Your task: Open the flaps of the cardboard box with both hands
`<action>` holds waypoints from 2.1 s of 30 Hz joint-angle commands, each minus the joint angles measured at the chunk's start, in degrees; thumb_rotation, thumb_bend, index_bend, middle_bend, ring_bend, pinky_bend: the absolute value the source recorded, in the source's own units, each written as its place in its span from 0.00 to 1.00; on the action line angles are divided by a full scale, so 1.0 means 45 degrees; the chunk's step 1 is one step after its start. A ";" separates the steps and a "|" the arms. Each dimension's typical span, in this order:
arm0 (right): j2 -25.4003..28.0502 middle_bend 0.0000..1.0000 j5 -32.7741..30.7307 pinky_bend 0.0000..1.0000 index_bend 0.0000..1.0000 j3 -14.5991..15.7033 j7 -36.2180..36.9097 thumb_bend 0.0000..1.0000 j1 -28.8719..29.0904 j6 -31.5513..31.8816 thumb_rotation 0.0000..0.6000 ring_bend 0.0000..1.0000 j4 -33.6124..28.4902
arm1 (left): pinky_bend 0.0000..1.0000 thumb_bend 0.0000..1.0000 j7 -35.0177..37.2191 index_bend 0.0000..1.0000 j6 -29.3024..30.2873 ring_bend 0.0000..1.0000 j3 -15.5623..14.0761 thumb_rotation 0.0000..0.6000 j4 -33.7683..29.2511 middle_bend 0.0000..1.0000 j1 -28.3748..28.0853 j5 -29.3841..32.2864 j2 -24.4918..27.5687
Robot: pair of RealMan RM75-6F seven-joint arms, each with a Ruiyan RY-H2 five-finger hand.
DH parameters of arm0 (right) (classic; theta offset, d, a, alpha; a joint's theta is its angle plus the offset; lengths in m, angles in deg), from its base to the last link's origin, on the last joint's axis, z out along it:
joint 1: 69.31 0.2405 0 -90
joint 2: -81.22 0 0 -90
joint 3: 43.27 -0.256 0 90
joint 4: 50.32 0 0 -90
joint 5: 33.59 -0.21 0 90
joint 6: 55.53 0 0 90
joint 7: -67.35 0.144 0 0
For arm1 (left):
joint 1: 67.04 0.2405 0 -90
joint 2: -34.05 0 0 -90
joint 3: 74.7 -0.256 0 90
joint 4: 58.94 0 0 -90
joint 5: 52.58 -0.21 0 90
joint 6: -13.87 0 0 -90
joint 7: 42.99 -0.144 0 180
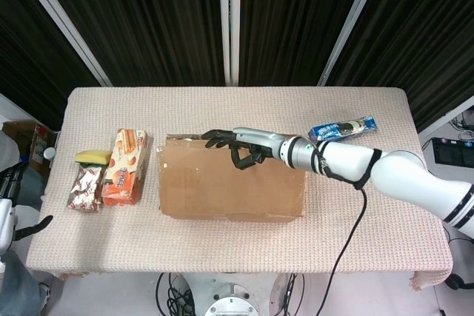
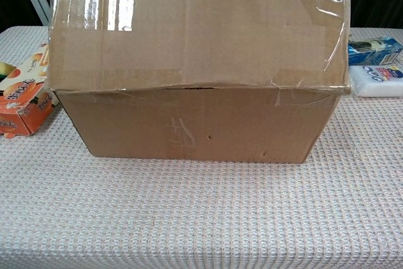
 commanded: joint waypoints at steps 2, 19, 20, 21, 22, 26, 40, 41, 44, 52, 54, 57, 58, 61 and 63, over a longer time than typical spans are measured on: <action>-0.0216 0.11 -0.1657 0.20 0.00 -0.1859 -0.1381 0.94 -0.1749 -0.2739 1.00 0.08 0.0596 | 0.19 0.00 -0.0077 0.06 -0.0095 0.09 0.0031 1.00 -0.0125 0.09 -0.0067 0.0015 -0.0006; -0.1011 0.13 -0.3733 0.33 0.00 -0.2374 -0.2923 0.93 -0.2609 -0.8381 1.00 0.13 0.1974 | 0.19 0.00 -0.0188 0.06 0.0126 0.09 0.0164 1.00 -0.0648 0.09 -0.0020 -0.0044 0.0262; -0.1022 0.13 -0.3704 0.34 0.00 -0.2286 -0.2917 0.93 -0.2544 -0.8602 1.00 0.13 0.2080 | 0.19 0.00 -0.0178 0.06 0.0134 0.09 0.0160 1.00 -0.0650 0.09 -0.0010 -0.0048 0.0266; -0.1011 0.14 -0.3630 0.36 0.00 -0.2222 -0.2938 0.93 -0.2484 -0.8686 1.00 0.13 0.2146 | 0.19 0.00 -0.0170 0.06 0.0139 0.09 0.0155 1.00 -0.0649 0.09 0.0001 -0.0041 0.0269; -0.0989 0.14 -0.3506 0.37 0.00 -0.2184 -0.3047 0.93 -0.2438 -0.8622 1.00 0.13 0.2169 | 0.19 0.00 -0.0156 0.06 0.0153 0.09 0.0156 1.00 -0.0637 0.09 0.0013 -0.0035 0.0263; -0.0968 0.15 -0.3349 0.37 0.00 -0.2476 -0.3731 0.93 -0.2799 -0.7230 1.00 0.13 0.1723 | 0.19 0.00 -0.0112 0.06 0.0168 0.09 0.0147 1.00 -0.0577 0.09 0.0038 -0.0029 0.0235; -0.0580 0.18 0.5844 0.00 0.15 0.0184 -1.0689 0.91 -0.3896 0.5611 1.00 0.06 -0.4741 | 0.19 0.00 0.0079 0.06 0.0015 0.09 0.0121 1.00 -0.0354 0.09 0.0021 0.0032 0.0157; -0.0535 0.18 0.6070 0.00 0.17 0.0555 -1.0648 0.91 -0.3700 0.5891 1.00 0.05 -0.4744 | 0.19 0.00 0.0106 0.06 0.0036 0.09 0.0122 1.00 -0.0338 0.09 0.0034 0.0031 0.0154; -0.0399 0.20 0.6799 0.00 0.24 0.1719 -1.0651 0.91 -0.3050 0.6759 1.00 0.04 -0.4674 | 0.19 0.00 0.0187 0.06 0.0073 0.09 0.0104 1.00 -0.0256 0.09 0.0067 0.0004 0.0129; -0.0176 0.20 0.7330 0.00 0.24 0.3692 -0.9798 0.93 -0.1717 0.8159 1.00 0.00 -0.4844 | 0.19 0.00 0.0333 0.06 0.0120 0.09 0.0100 1.00 -0.0105 0.09 0.0106 -0.0020 0.0078; -0.0128 0.20 0.7398 0.00 0.24 0.3973 -0.9577 0.93 -0.1505 0.8357 1.00 0.00 -0.4883 | 0.19 0.00 0.0348 0.06 0.0112 0.09 0.0111 1.00 -0.0086 0.09 0.0096 -0.0023 0.0072; -0.0134 0.17 0.7594 0.00 0.22 0.4321 -0.9217 0.93 -0.1211 0.8717 1.00 0.00 -0.4892 | 0.19 0.00 0.0387 0.06 0.0094 0.09 0.0142 1.00 -0.0053 0.09 0.0067 -0.0019 0.0051; -0.0188 0.16 0.7777 0.00 0.22 0.4434 -0.9141 0.93 -0.1129 0.8939 1.00 0.00 -0.4857 | 0.19 0.00 0.0395 0.06 0.0078 0.09 0.0152 1.00 -0.0045 0.09 0.0052 -0.0018 0.0047; -0.0312 0.15 0.8069 0.00 0.20 0.4711 -0.8849 0.93 -0.0925 0.9216 1.00 0.00 -0.4727 | 0.19 0.00 0.0405 0.06 0.0055 0.09 0.0161 1.00 -0.0041 0.09 0.0030 -0.0031 0.0052; -0.0344 0.15 0.8235 0.00 0.20 0.4986 -0.8694 0.93 -0.0674 0.9214 1.00 0.00 -0.4544 | 0.19 0.00 0.0399 0.06 0.0063 0.09 0.0169 1.00 -0.0052 0.09 0.0030 -0.0032 0.0056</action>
